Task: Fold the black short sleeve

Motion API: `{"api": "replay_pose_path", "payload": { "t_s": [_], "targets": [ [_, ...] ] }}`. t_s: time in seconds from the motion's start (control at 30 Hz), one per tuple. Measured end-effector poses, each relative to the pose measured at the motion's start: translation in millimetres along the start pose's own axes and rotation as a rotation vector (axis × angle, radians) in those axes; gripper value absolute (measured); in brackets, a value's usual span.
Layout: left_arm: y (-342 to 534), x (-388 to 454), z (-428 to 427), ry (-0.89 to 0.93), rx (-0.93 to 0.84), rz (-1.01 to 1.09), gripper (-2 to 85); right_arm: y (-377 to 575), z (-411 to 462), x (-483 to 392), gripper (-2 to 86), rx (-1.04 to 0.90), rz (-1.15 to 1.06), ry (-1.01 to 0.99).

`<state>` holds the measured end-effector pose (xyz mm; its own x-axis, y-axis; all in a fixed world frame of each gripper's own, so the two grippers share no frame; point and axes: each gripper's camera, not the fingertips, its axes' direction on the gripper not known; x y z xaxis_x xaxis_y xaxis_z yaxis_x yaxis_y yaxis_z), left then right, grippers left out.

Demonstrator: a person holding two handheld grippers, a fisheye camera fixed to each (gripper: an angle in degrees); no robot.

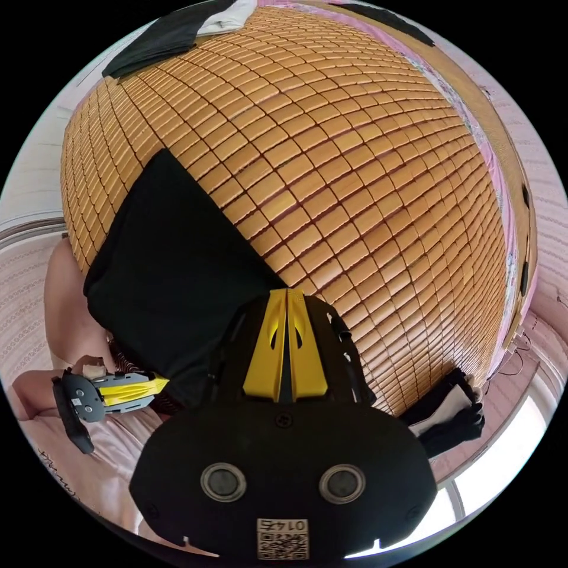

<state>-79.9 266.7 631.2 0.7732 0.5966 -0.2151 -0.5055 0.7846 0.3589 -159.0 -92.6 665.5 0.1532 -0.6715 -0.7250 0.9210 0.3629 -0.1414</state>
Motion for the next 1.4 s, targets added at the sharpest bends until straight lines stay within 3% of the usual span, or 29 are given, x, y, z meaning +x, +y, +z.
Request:
{"api": "replay_pose_path", "payload": {
  "t_s": [0.13, 0.3, 0.4, 0.6, 0.7, 0.87, 1.03, 1.1, 1.23, 1.4],
  "targets": [
    [2, 9, 0, -0.008, 0.013, 0.003, -0.6, 37, 4, 18, -0.4, 0.130, 0.081, -0.058],
    [3, 37, -14, 0.035, 0.182, 0.110, 3.9, 183, -1, 48, 0.1, 0.447, 0.321, -0.198],
    [-9, 56, -6, 0.072, 0.193, 0.176, 8.2, 284, 31, 57, 1.9, 0.445, 0.526, -0.182],
    [-41, 97, 17, 0.073, 0.168, 0.252, 14.2, 397, 107, 57, 8.6, 0.336, 0.671, -0.429],
    [-61, 114, 34, 0.078, 0.111, 0.272, 17.0, 419, 126, 63, 5.3, 0.332, 0.689, -0.446],
    [-83, 137, 54, 0.066, 0.028, 0.347, 18.5, 473, 127, 80, 1.0, 0.503, 0.666, -0.599],
    [-91, 153, 55, 0.068, -0.015, 0.370, 14.3, 523, 113, 80, 1.1, 0.644, 0.536, -0.760],
    [-85, 161, 46, 0.065, -0.048, 0.387, 5.1, 540, 112, 76, 1.4, 0.652, 0.495, -0.763],
    [-66, 167, 33, 0.087, -0.042, 0.420, 0.4, 588, 132, 91, 4.2, 0.708, 0.705, -0.737],
    [-42, 163, 13, 0.105, -0.013, 0.408, -0.5, 615, 175, 116, 13.1, 0.797, 0.903, -0.950]
  ]
}}
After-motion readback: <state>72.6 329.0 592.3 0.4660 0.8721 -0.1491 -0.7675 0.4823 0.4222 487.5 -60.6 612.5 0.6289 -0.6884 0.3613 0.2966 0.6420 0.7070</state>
